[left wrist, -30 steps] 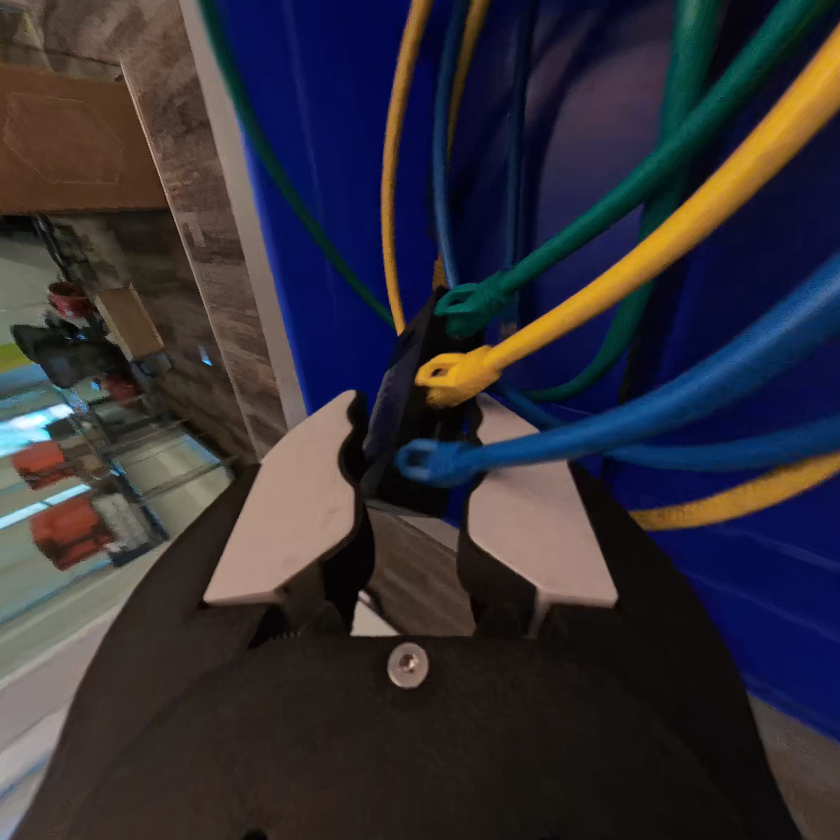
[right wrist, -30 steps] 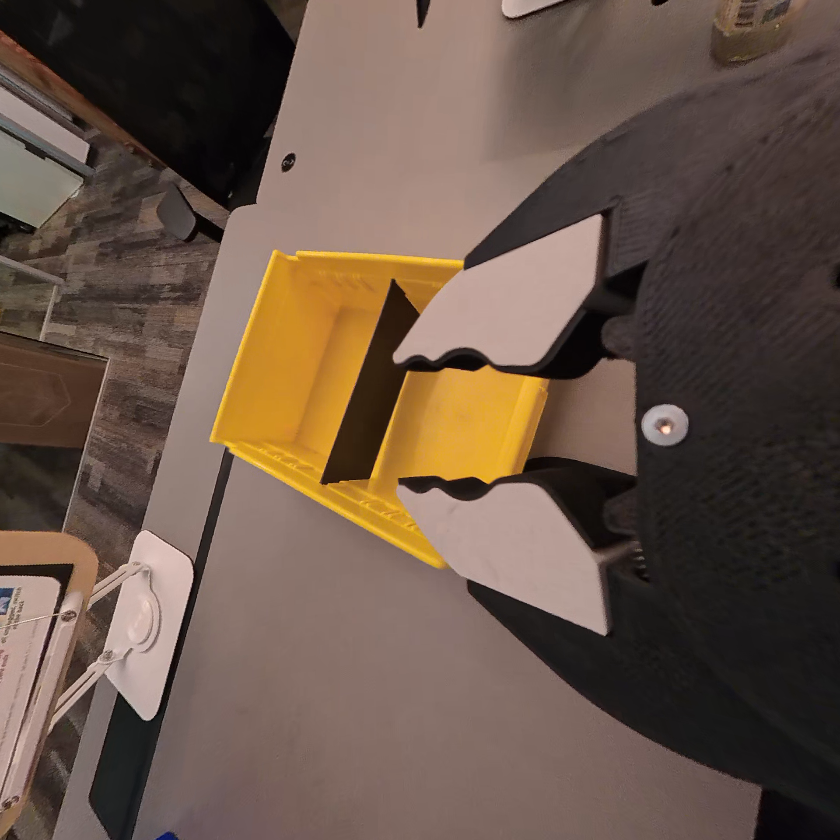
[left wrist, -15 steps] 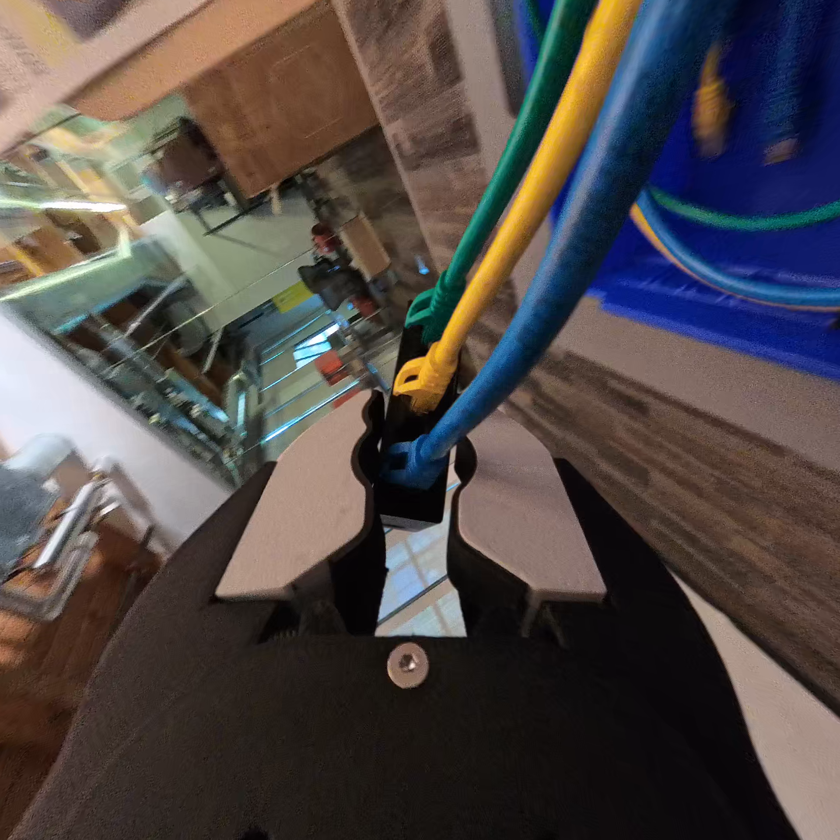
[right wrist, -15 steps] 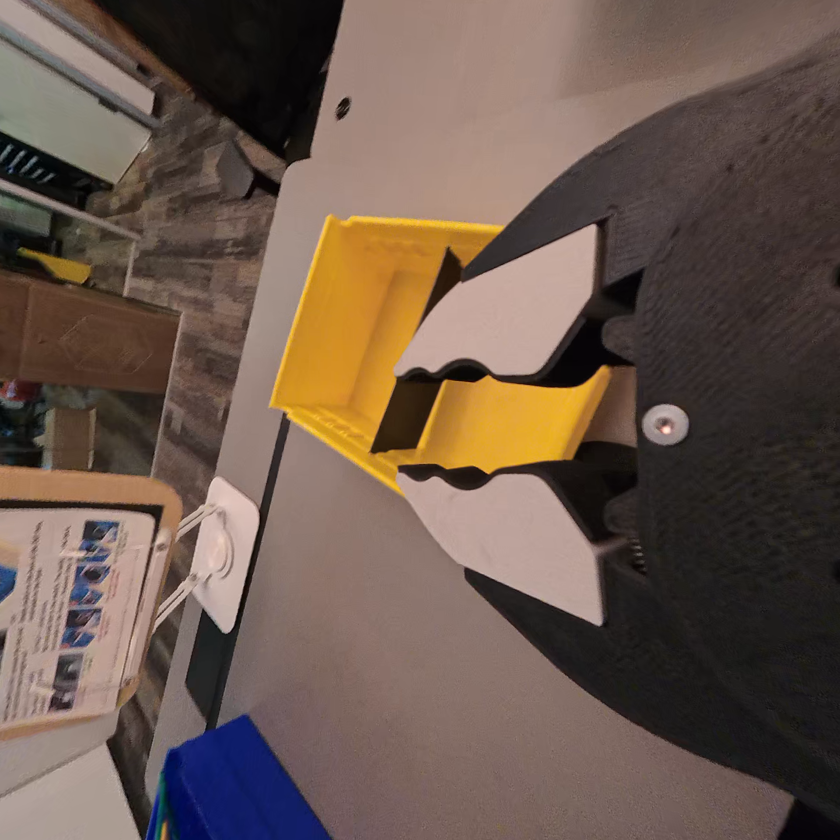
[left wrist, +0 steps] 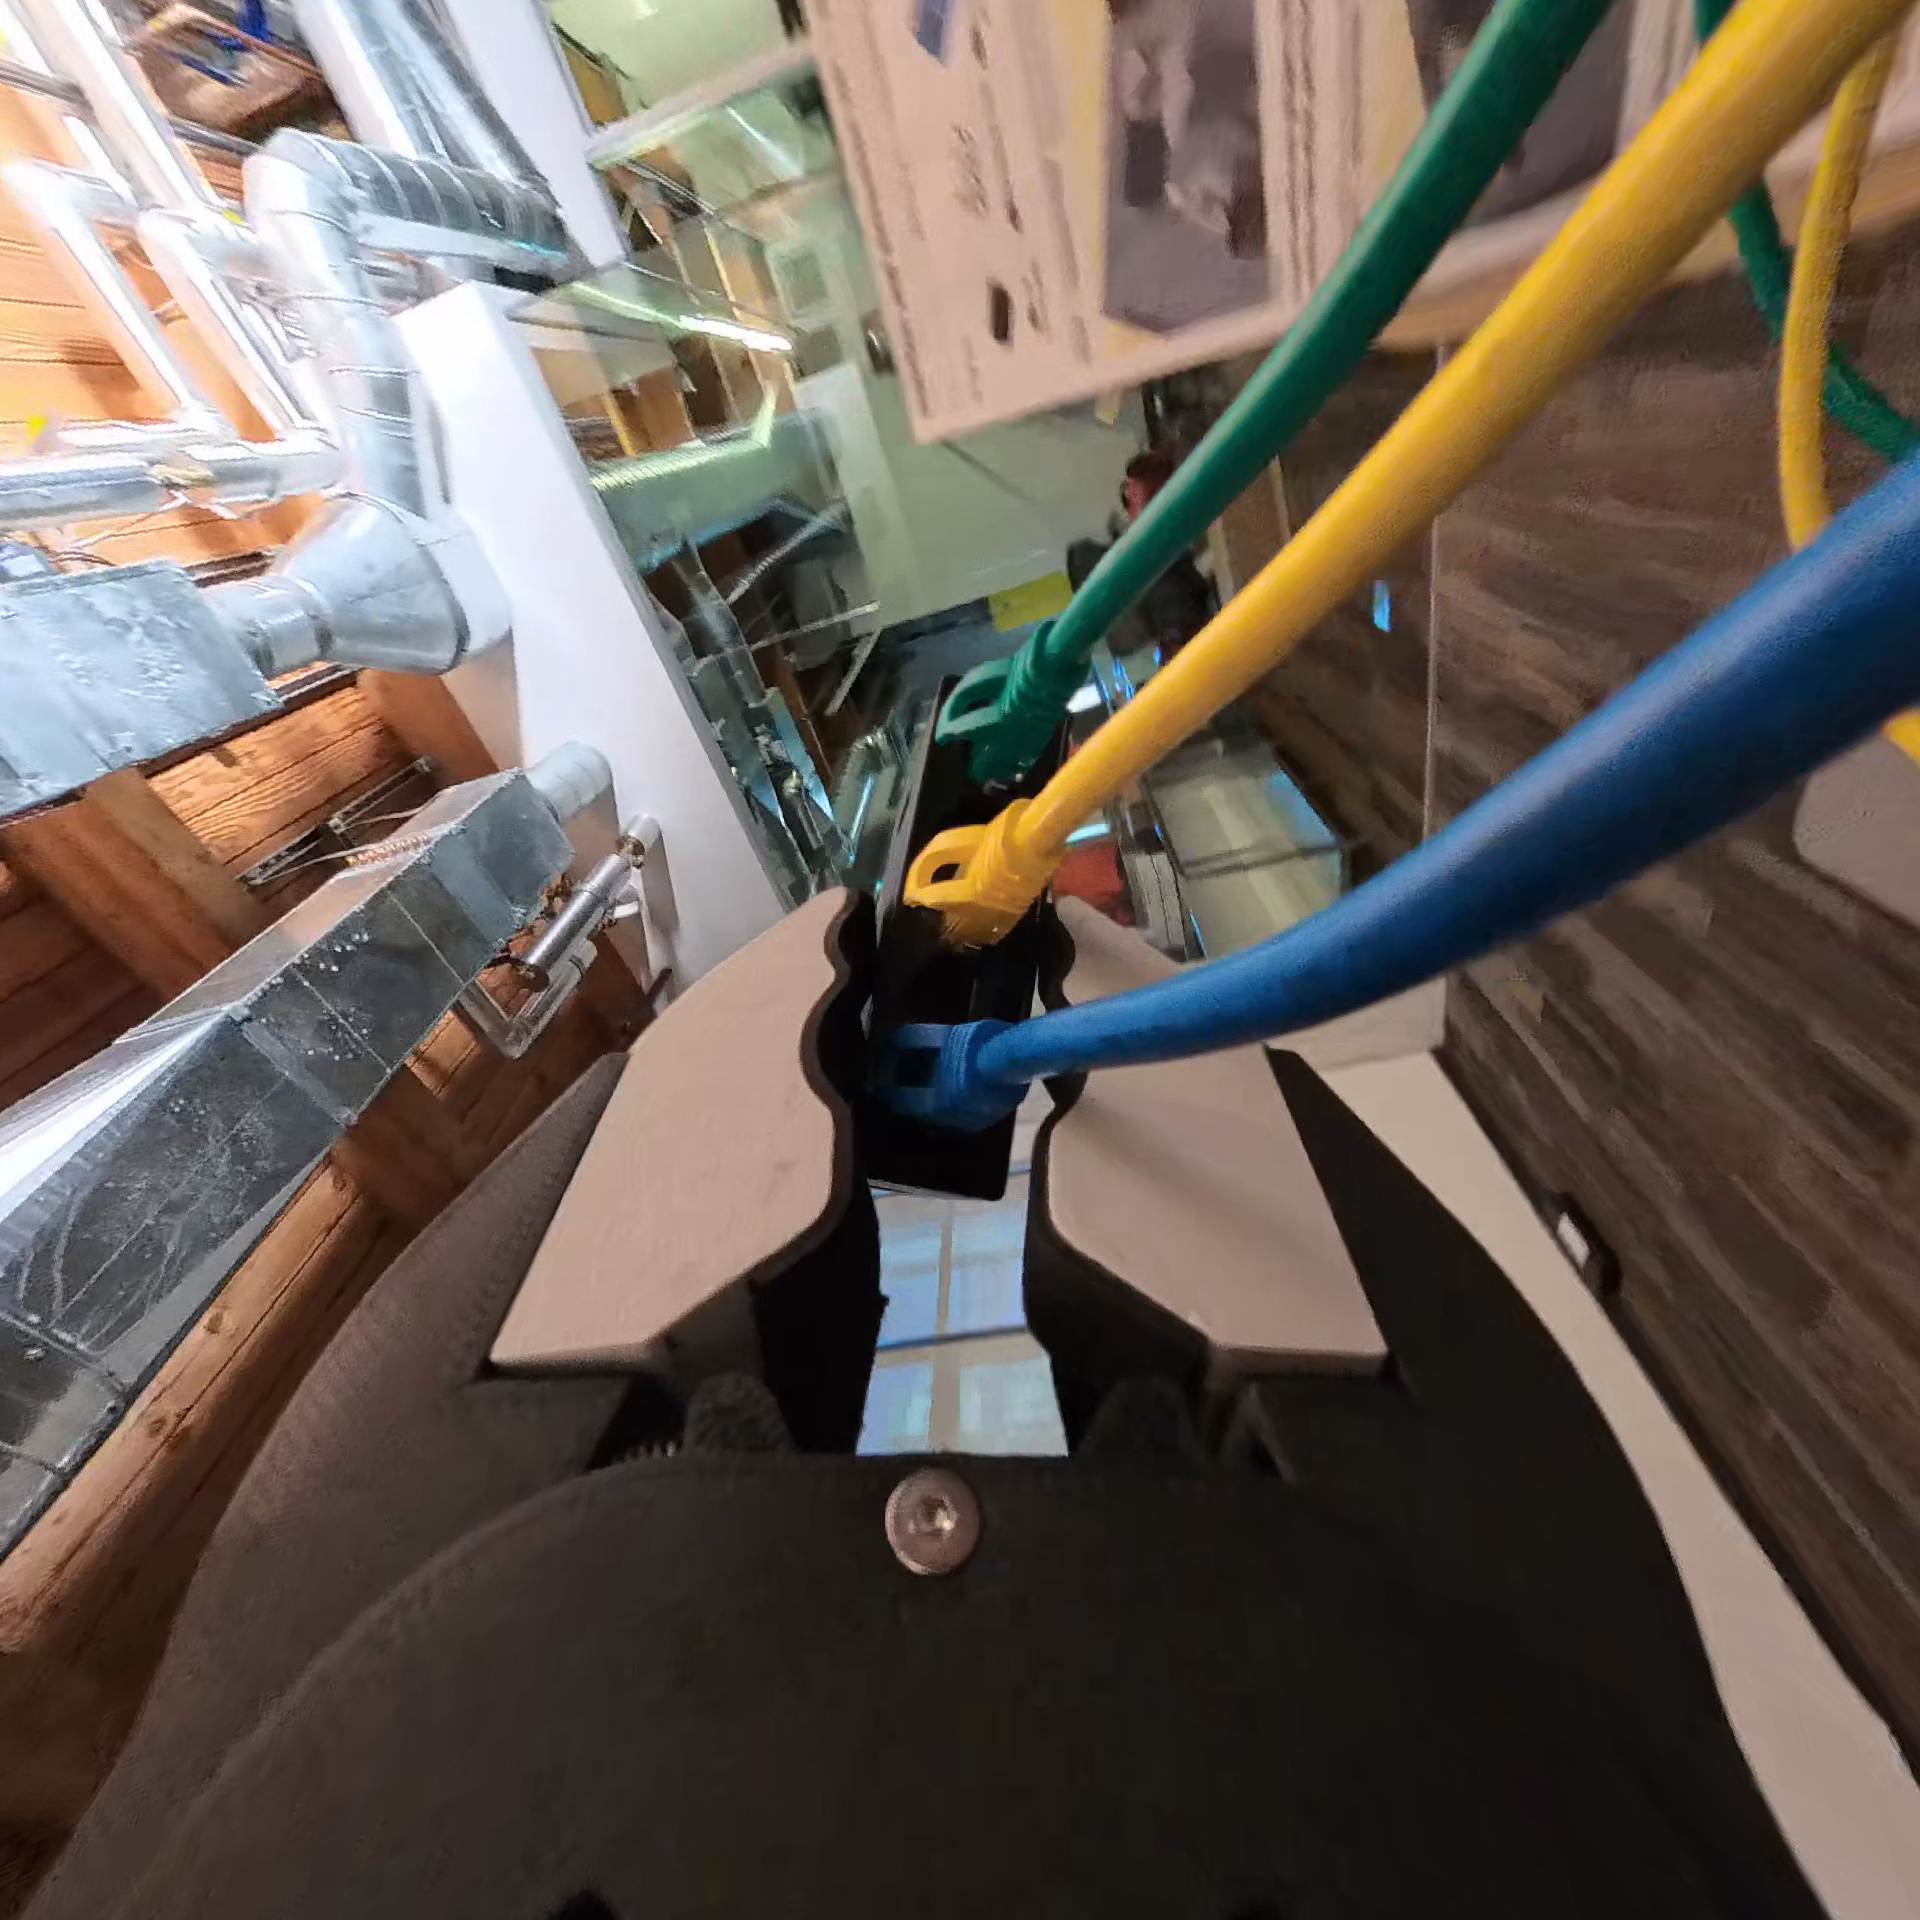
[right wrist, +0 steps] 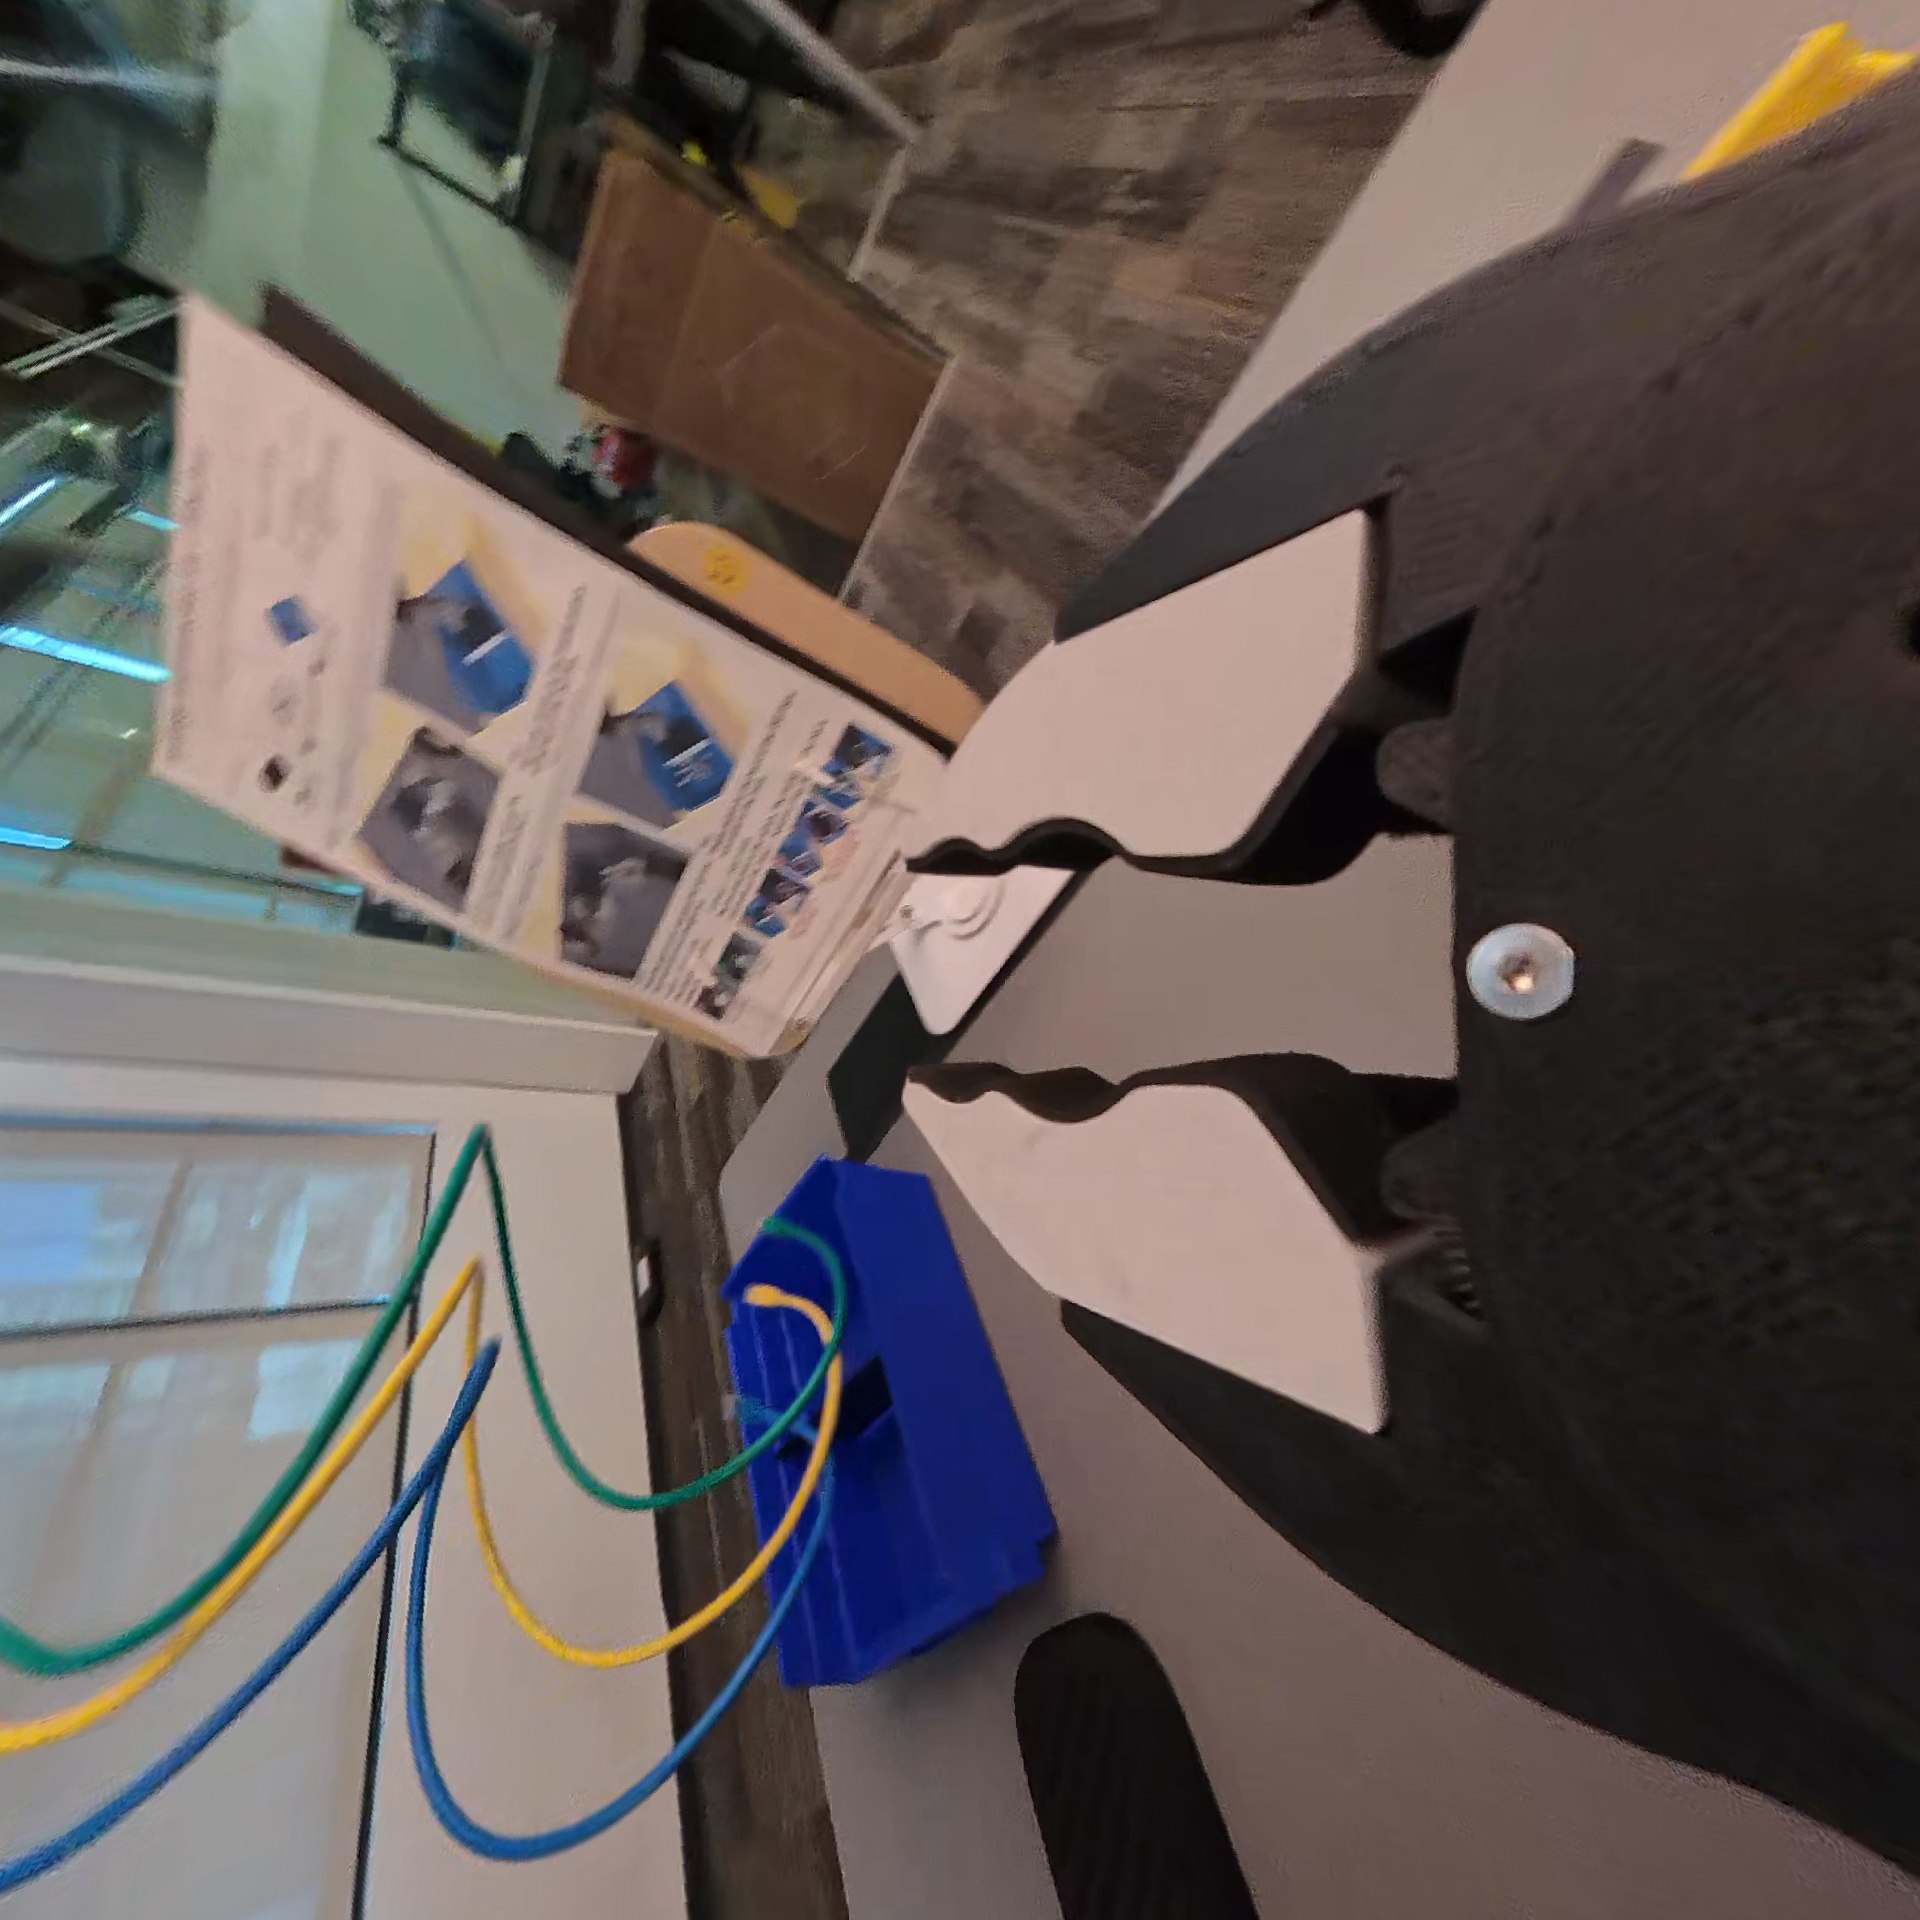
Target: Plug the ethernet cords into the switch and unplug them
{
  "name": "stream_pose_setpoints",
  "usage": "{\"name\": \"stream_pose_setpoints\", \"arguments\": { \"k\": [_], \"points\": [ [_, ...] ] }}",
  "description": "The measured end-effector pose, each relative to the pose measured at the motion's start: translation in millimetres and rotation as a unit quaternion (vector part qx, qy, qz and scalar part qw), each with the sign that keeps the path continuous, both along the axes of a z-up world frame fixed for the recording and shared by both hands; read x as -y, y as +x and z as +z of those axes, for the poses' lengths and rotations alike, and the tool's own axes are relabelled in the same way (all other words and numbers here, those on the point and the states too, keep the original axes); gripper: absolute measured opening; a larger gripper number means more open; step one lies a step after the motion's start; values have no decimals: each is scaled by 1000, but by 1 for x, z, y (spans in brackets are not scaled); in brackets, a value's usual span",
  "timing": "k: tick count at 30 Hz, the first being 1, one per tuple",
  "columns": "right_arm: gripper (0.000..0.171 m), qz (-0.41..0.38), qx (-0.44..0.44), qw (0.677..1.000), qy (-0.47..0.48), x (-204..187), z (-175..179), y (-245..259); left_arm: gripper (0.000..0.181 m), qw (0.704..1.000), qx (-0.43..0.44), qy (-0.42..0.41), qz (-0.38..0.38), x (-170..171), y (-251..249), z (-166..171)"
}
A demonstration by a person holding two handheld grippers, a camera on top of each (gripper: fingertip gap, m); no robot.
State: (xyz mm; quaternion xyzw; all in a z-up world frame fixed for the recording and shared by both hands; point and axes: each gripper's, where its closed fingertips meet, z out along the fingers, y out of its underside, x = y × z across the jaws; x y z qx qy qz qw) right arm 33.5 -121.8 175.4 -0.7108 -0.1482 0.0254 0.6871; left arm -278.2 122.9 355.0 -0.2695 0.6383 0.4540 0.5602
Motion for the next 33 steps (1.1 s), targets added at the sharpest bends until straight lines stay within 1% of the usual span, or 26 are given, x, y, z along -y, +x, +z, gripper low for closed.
{"name": "stream_pose_setpoints", "arguments": {
  "k": [3,6,9,11,14,15,16,17,18,19,20,21,23,24,26,28,29,31,32,33],
  "points": [
    [38,17,15,999,36,-7,20,-19,29,998,37,-30,-48,27,32,5],
    [42,33,-8,997,70,-8,26,-34,29,990,71,-66,-102,51,68,-13],
    [39,65,-36,990,116,0,32,-46,29,979,93,-86,-160,75,101,-51],
    [37,63,-57,989,124,6,36,-44,29,973,106,-88,-185,86,118,-82],
    [33,55,-55,990,115,14,35,-42,29,967,124,-87,-204,94,133,-131],
    [31,46,-47,993,99,14,32,-42,29,966,134,-88,-201,92,135,-146],
    [25,34,-36,997,61,14,22,-41,29,964,149,-93,-198,89,136,-160],
    [15,39,-8,999,-22,14,-2,-45,29,961,165,-106,-194,85,136,-175],
    [17,52,16,991,-120,18,-33,-49,29,958,181,-123,-186,79,136,-190],
    [21,70,33,978,-195,25,-59,-53,29,955,194,-134,-178,73,135,-203],
    [23,93,49,965,-240,32,-76,-58,29,954,205,-138,-171,68,133,-215],
    [23,126,66,955,-261,36,-86,-66,29,953,215,-139,-161,62,130,-226],
    [23,187,77,947,-251,36,-87,-87,29,954,219,-145,-144,51,126,-246],
    [25,201,68,950,-229,29,-80,-97,29,957,214,-140,-138,46,125,-254],
    [37,210,22,964,-160,2,-58,-119,29,966,186,-126,-129,40,127,-267],
    [43,181,-35,976,-114,-37,-53,-130,30,970,172,-116,-130,41,132,-273],
    [44,156,-47,981,-109,-58,-61,-130,29,969,167,-118,-139,46,137,-276],
    [45,126,-71,980,-135,-90,-88,-130,29,969,154,-111,-160,56,148,-282],
    [45,124,-107,976,-144,-100,-95,-129,29,967,151,-107,-174,63,154,-284],
    [44,144,-152,967,-145,-104,-96,-132,29,965,146,-107,-190,70,159,-286]
  ]
}}
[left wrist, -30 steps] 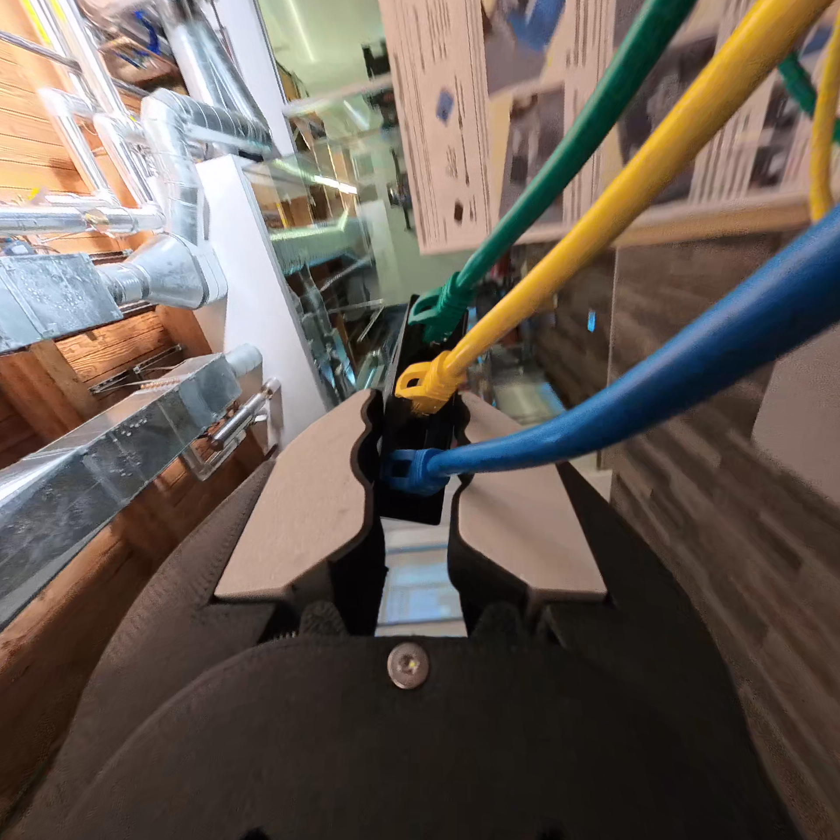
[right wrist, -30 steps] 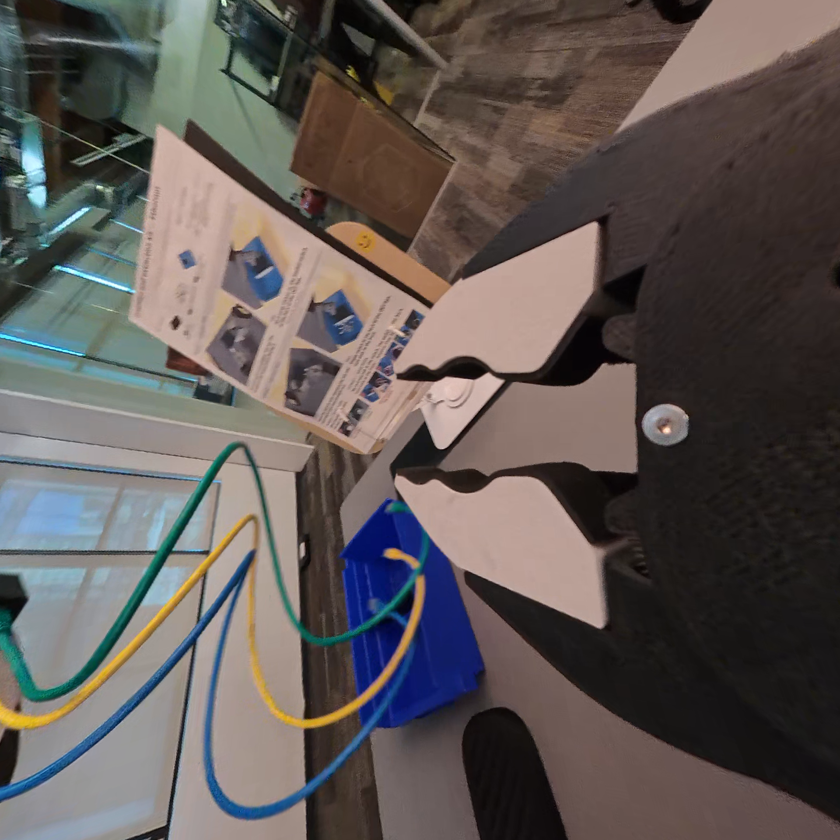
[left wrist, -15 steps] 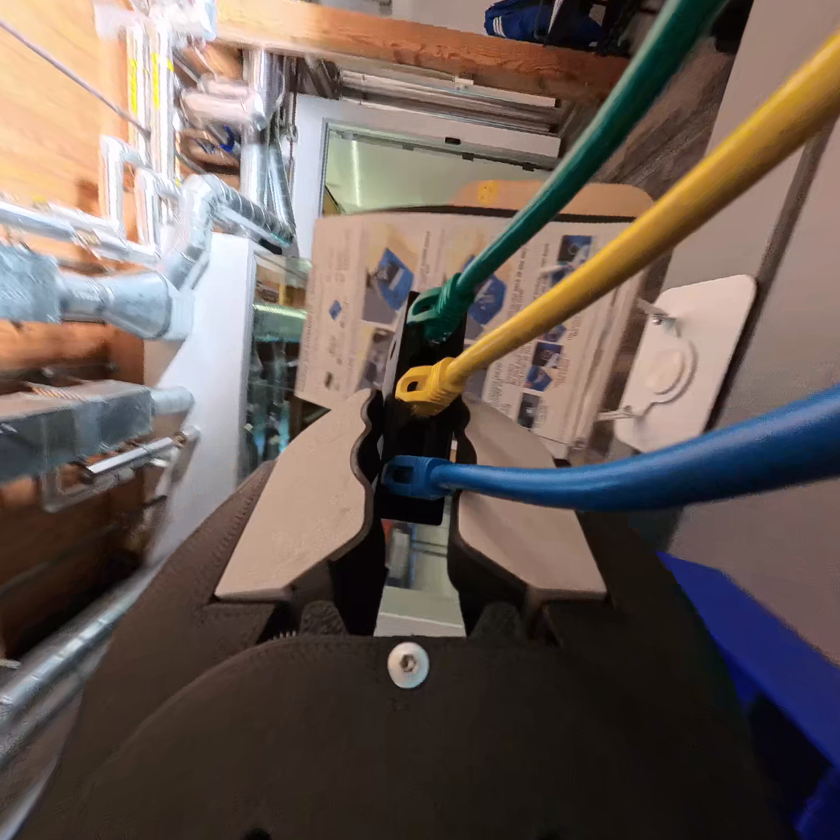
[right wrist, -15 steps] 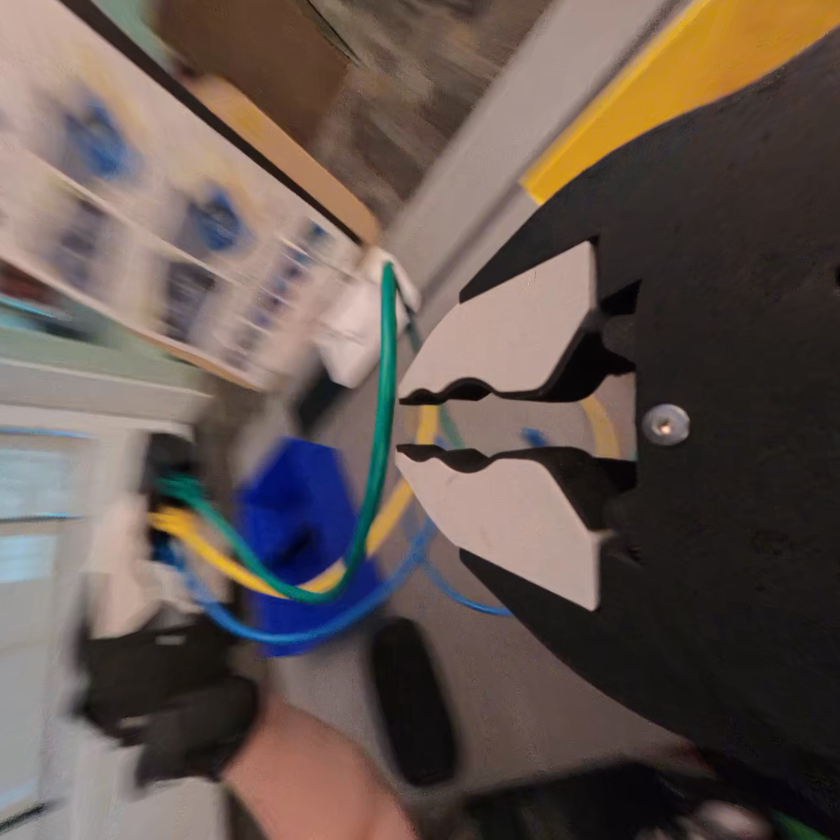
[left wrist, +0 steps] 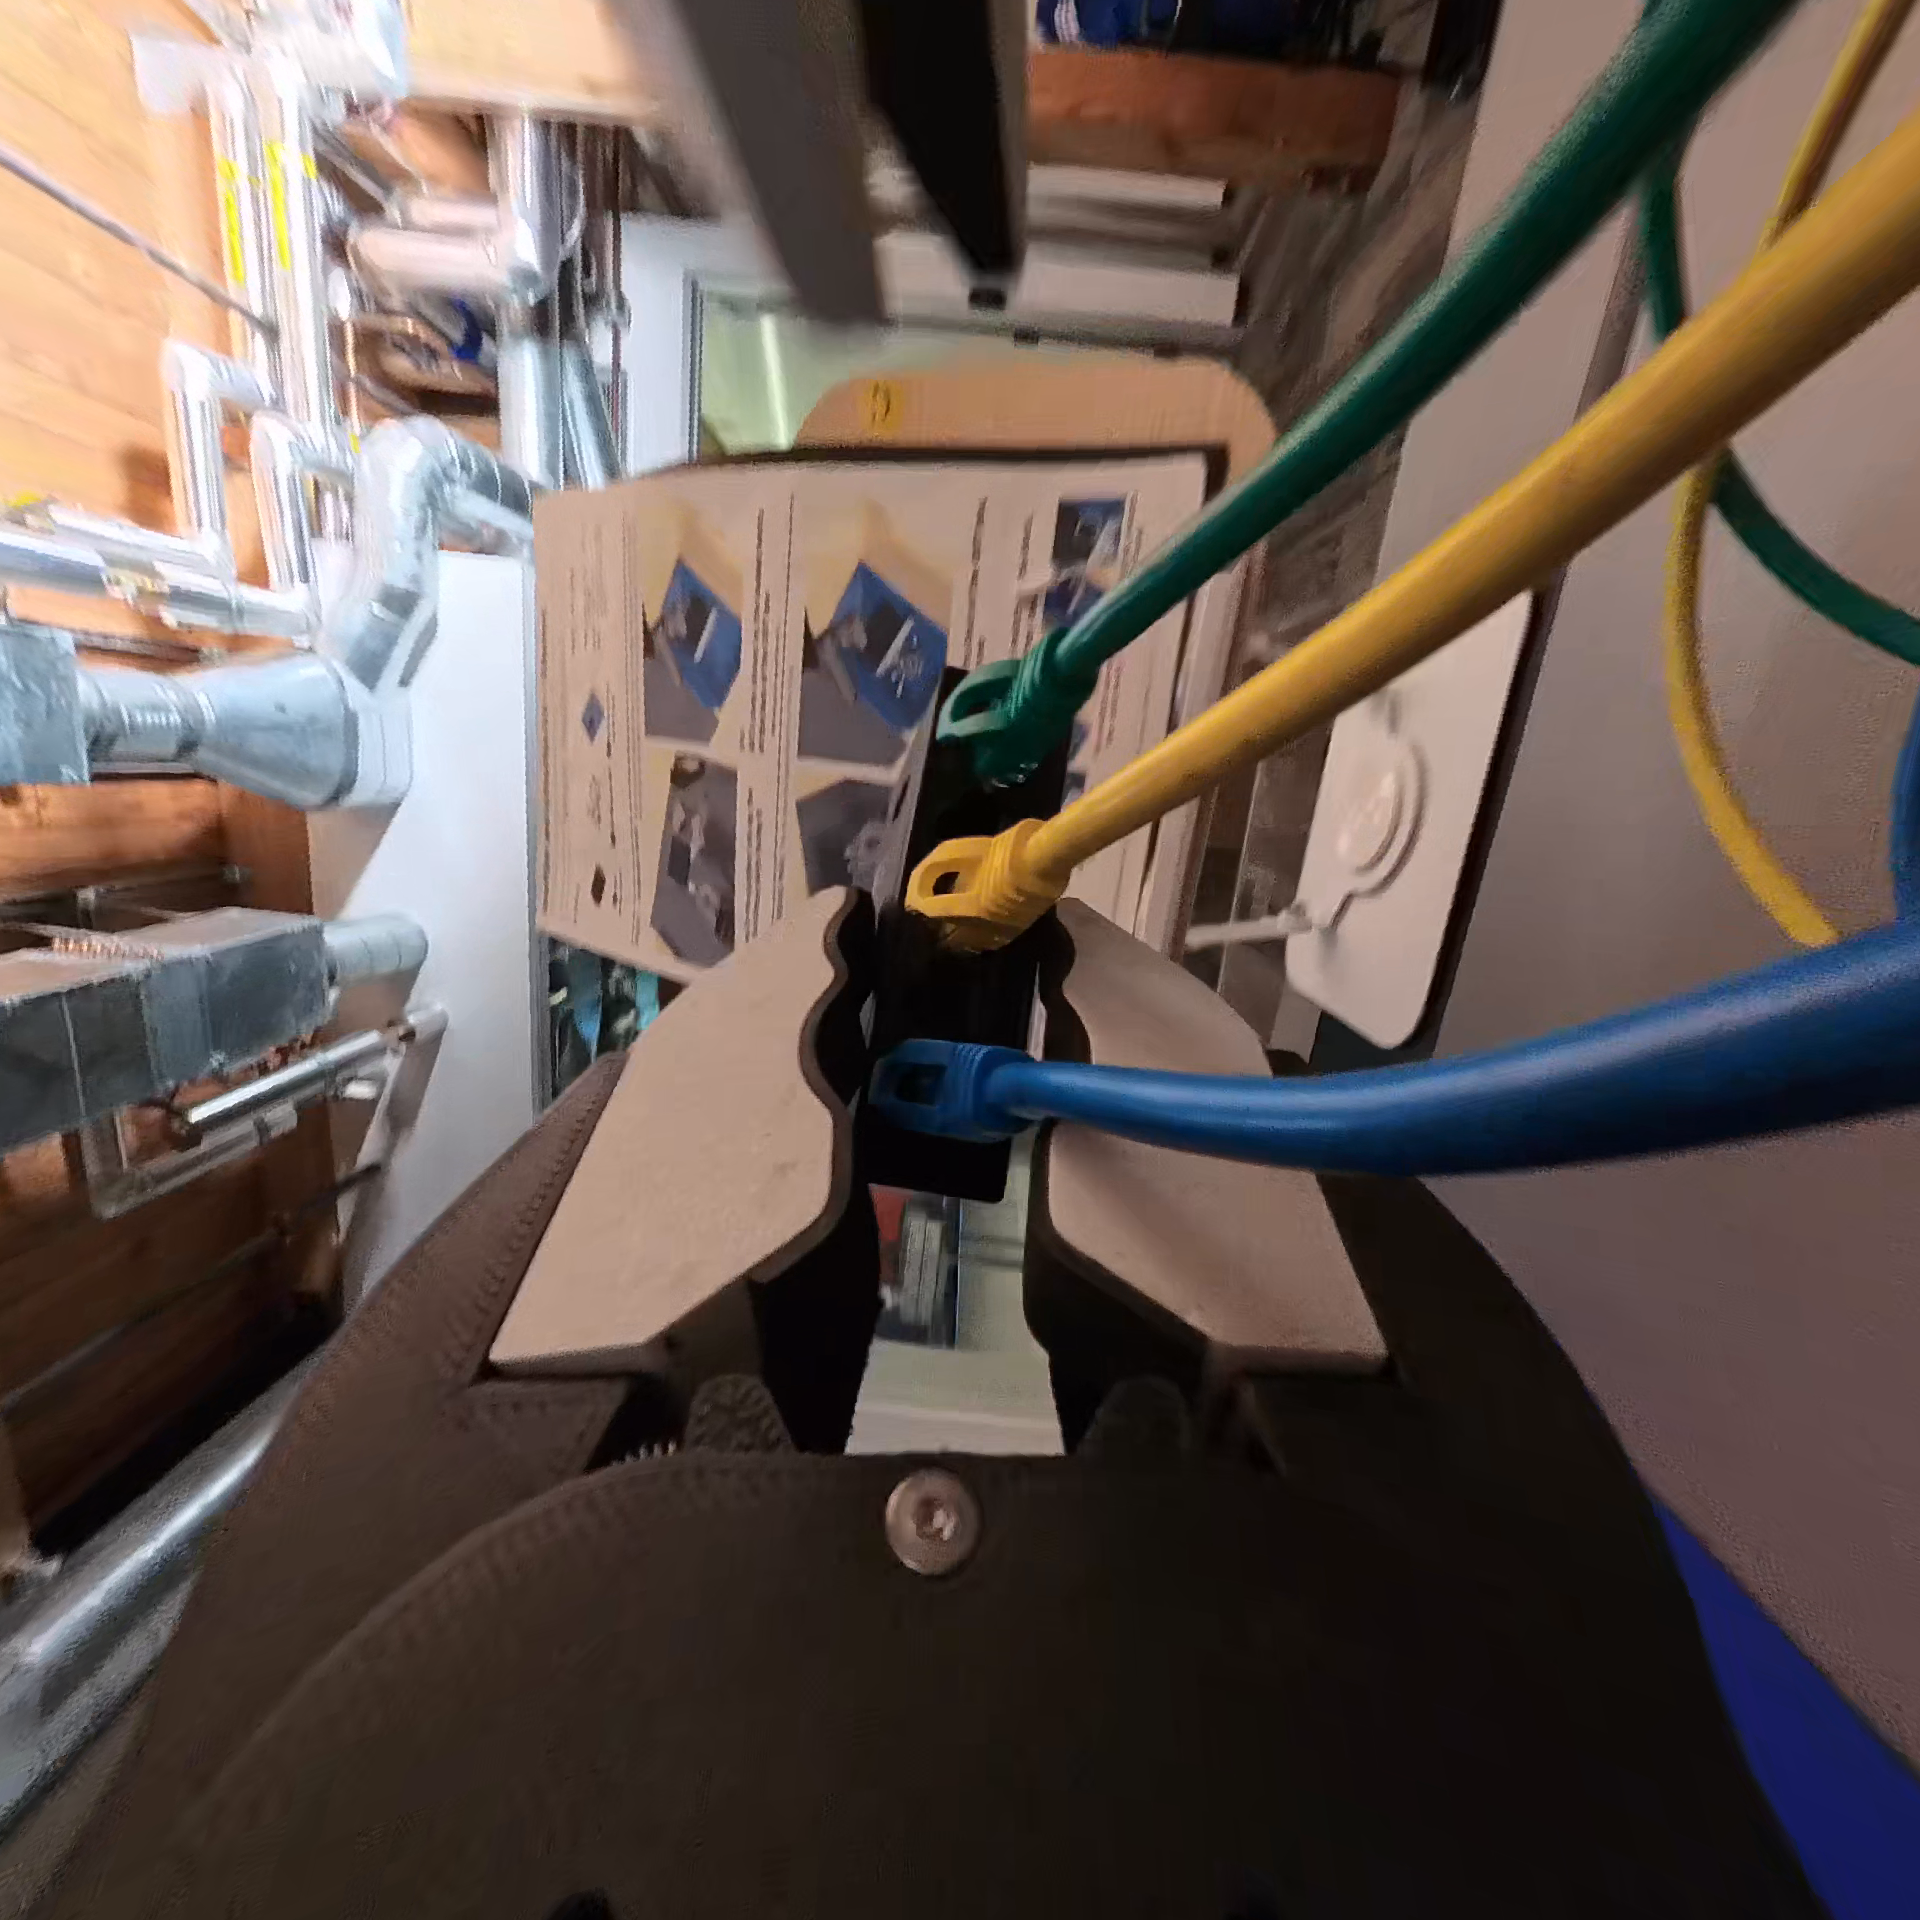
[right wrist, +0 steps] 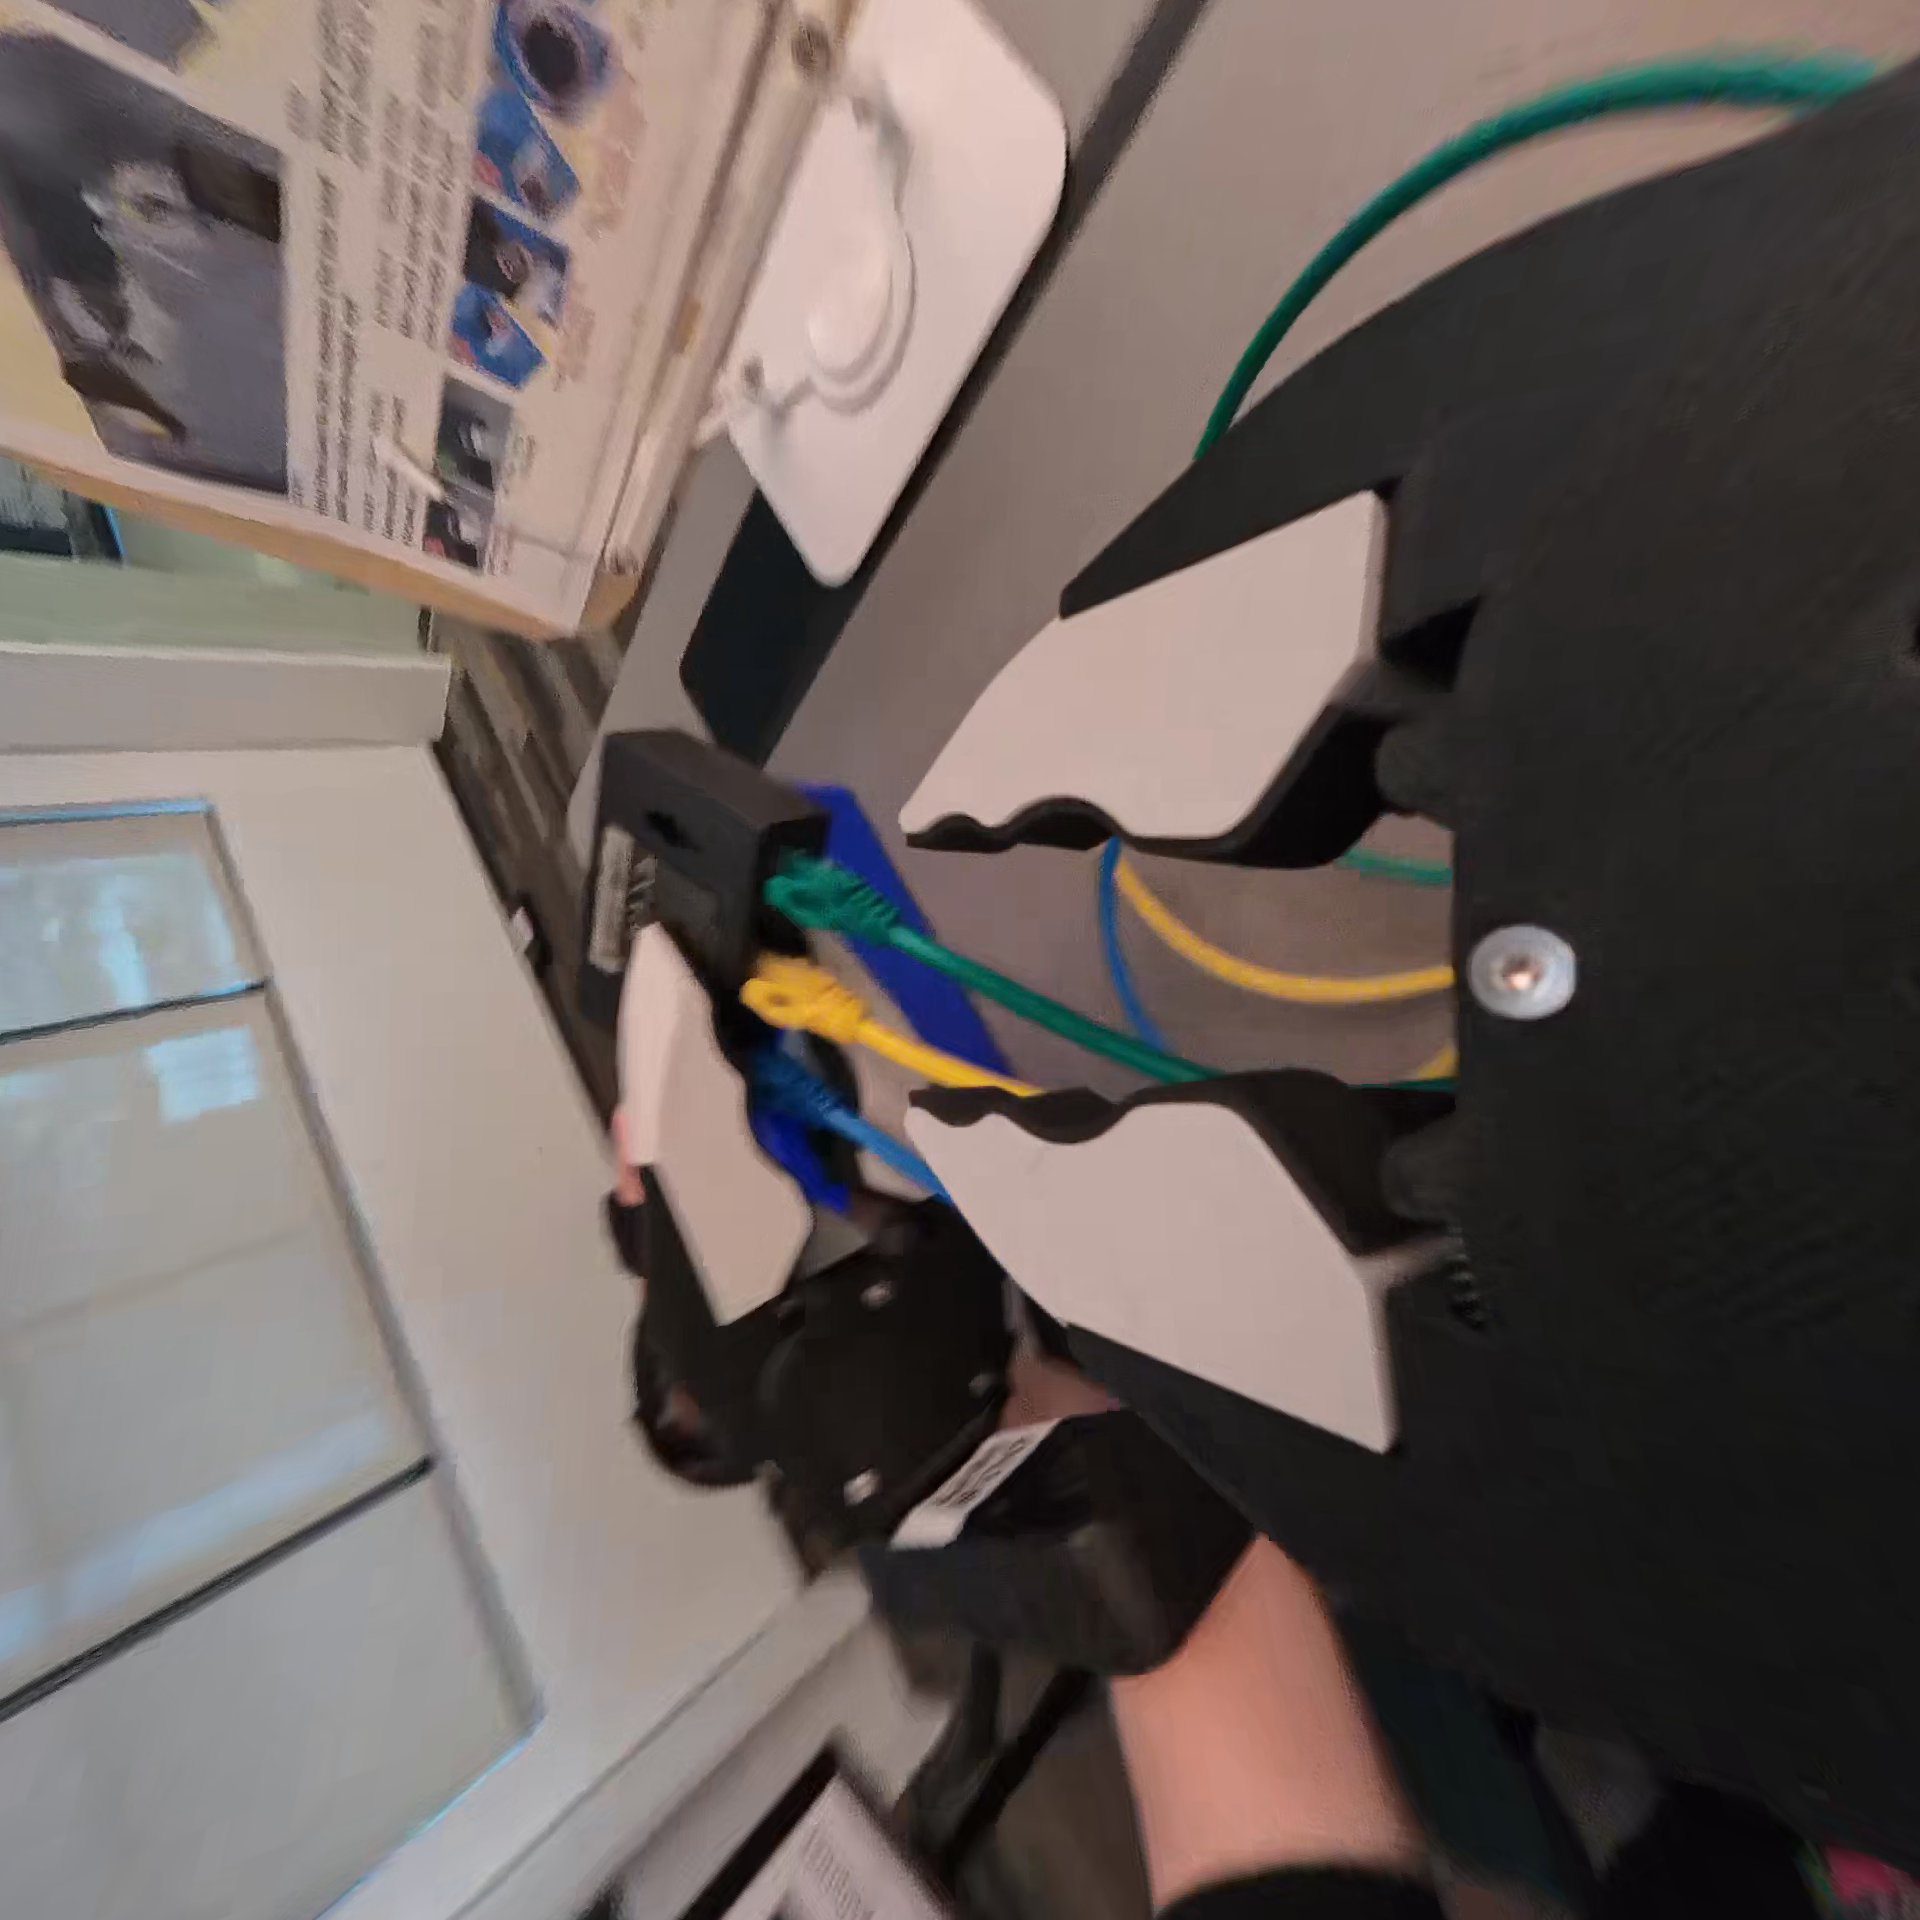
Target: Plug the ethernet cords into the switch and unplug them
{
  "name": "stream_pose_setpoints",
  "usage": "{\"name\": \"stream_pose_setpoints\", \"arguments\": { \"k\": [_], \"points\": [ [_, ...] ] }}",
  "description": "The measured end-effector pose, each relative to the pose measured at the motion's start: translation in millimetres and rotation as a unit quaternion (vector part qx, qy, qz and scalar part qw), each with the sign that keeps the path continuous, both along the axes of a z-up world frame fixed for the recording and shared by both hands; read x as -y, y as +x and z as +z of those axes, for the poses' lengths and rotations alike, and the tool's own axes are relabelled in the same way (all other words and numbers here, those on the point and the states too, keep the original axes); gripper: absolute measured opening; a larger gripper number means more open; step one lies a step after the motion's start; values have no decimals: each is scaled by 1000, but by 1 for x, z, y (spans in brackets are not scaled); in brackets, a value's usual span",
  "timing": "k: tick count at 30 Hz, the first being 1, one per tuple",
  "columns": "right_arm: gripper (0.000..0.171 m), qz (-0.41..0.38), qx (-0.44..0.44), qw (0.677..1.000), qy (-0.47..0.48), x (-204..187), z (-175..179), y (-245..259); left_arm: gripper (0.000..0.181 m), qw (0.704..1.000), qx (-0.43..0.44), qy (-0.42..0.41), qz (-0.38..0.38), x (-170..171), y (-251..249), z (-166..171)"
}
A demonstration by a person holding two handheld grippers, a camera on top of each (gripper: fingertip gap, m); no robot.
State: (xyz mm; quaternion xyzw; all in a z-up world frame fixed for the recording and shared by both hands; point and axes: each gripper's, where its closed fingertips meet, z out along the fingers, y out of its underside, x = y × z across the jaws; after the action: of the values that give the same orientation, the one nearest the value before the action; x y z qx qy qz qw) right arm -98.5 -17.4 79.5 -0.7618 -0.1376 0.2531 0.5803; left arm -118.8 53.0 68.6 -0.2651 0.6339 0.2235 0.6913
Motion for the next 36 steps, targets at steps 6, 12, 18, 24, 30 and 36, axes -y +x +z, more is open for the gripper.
{"name": "stream_pose_setpoints", "arguments": {
  "k": [6,12,18,24,30,36],
  "points": [
    [44,-22,271,954,127,-1,-6,32,29,999,-20,11,-46,27,17,-10],
    [52,-57,520,820,231,-3,-25,38,29,996,-36,4,-78,51,22,-11],
    [45,-51,608,721,330,-1,-29,13,29,994,-47,-12,-102,75,27,-13],
    [30,-65,634,680,362,8,-16,14,32,987,-5,-27,-159,92,29,-6],
    [30,-14,626,667,403,26,-8,5,60,980,-8,-93,-174,84,15,-2],
    [30,65,589,704,391,34,-22,-9,37,972,-13,-37,-231,106,19,-8]
  ]
}}
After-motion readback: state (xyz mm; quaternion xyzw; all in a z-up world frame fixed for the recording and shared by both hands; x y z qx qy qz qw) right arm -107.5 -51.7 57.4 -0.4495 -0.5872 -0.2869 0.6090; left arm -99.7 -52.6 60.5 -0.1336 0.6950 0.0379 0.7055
